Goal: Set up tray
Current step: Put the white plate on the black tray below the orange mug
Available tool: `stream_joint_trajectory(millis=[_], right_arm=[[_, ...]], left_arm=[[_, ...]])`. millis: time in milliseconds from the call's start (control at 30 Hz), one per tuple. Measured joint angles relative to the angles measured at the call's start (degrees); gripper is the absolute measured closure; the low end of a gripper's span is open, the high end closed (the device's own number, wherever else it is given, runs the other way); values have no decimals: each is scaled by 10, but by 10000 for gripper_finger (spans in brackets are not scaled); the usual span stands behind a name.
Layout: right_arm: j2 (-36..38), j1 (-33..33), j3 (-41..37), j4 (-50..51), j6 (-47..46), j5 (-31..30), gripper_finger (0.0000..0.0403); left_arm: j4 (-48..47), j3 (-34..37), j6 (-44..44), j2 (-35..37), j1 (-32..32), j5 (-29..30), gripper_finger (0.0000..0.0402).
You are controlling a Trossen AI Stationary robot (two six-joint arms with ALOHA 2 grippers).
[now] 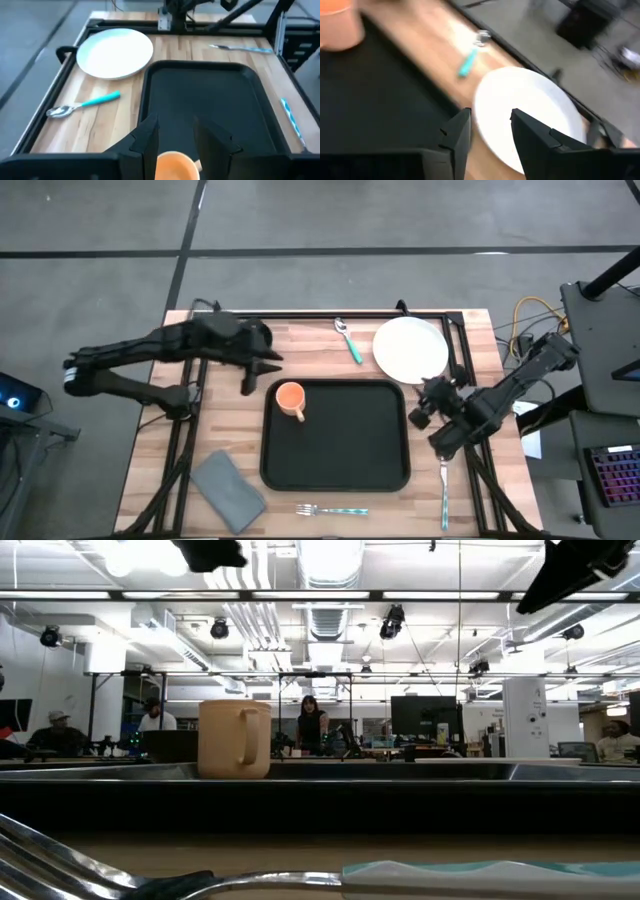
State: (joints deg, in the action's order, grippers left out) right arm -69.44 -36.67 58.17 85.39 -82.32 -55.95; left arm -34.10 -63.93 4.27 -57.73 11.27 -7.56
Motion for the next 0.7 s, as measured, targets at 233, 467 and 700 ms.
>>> stream_joint_trajectory(millis=[233, 467, 700], right_arm=[[61, 24, -70, 41, -199, -7, 249], [81, 109, -147, 46, -302, 35, 227], [63, 266, -180, 21, -365, 78, 218]], left_arm=[[158, 212, -48, 183, -1, -1, 299], [210, 332, -74, 276, -1, 0, 299], [215, 339, -86, 258, -1, 0, 299]])
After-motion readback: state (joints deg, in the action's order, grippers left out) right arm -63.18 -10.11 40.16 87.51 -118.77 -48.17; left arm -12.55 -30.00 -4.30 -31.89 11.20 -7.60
